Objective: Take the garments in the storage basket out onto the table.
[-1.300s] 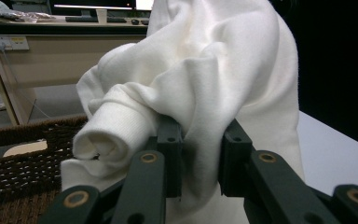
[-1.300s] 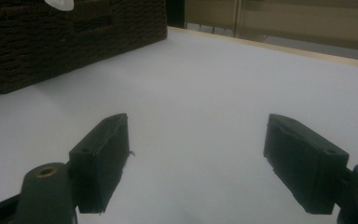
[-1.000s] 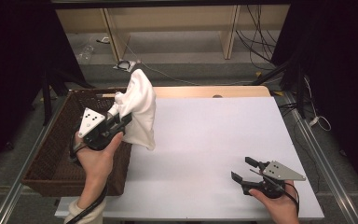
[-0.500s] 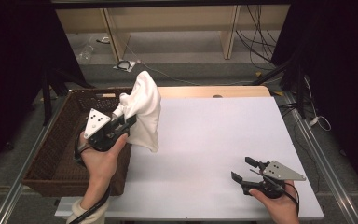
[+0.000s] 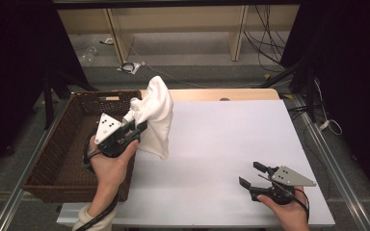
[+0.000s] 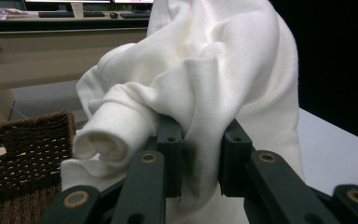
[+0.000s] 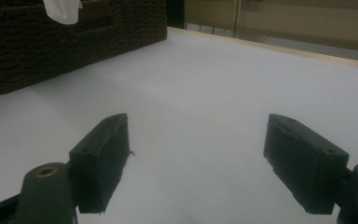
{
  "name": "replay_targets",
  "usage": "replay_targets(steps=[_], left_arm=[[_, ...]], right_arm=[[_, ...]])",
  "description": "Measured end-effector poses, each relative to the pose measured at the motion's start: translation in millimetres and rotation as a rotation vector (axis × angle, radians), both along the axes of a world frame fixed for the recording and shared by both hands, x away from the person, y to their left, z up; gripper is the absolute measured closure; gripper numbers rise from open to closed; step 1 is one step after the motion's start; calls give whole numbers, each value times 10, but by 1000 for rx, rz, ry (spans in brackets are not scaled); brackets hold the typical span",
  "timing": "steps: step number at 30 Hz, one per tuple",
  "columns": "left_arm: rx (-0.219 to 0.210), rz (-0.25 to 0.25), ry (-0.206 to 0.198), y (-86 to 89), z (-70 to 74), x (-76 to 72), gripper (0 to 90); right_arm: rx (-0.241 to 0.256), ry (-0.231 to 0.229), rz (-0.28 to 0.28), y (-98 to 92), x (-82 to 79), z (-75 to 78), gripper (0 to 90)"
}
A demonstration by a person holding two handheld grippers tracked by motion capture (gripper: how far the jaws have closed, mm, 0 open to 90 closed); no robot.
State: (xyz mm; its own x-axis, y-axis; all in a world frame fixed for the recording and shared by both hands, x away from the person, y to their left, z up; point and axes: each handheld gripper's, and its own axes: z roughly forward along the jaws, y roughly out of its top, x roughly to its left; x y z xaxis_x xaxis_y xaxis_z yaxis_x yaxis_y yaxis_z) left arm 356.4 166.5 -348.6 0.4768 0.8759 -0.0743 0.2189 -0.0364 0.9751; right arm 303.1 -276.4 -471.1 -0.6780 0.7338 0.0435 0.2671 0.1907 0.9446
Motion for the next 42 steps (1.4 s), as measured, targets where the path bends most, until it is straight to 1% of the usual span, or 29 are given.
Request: replay_targets(steps=[1, 3, 5, 6, 12, 15, 16, 23, 24, 25, 26, 30, 42], left_arm=[[3, -5, 1, -18, -6, -1, 736], [8, -10, 4, -36, -13, -2, 736], [9, -16, 6, -58, -22, -1, 737], [9, -16, 6, -58, -22, -1, 736], [20, -31, 12, -114, -47, -1, 736], [19, -34, 14, -127, -55, 1, 736], [19, -36, 16, -134, -59, 2, 736], [30, -50, 23, -180, -84, 5, 736], [28, -51, 24, -189, -89, 5, 736], [28, -52, 26, -196, -93, 5, 736], [30, -54, 26, -202, -96, 5, 736], [34, -62, 28, -231, -106, 4, 736], [46, -88, 39, -316, -153, 5, 736]], right_arm=[[-6, 2, 0, -4, -2, 2, 233], [1, 1, 0, 0, 1, 0, 233], [-5, 3, -1, -4, -2, 3, 233], [1, 1, 0, 0, 0, -1, 233], [-1, 4, -2, -3, -4, 4, 232], [2, -2, 0, 1, 0, 0, 233], [1, 3, -2, 0, -4, 4, 232], [2, -1, 0, 0, 1, 0, 231], [4, 9, 0, 2, -5, 1, 231], [4, 9, 0, 2, -5, 1, 231], [1, 2, -1, -1, 1, -1, 231], [1, -1, -1, 0, 2, -2, 232], [-4, 5, -2, -2, 0, 1, 232]])
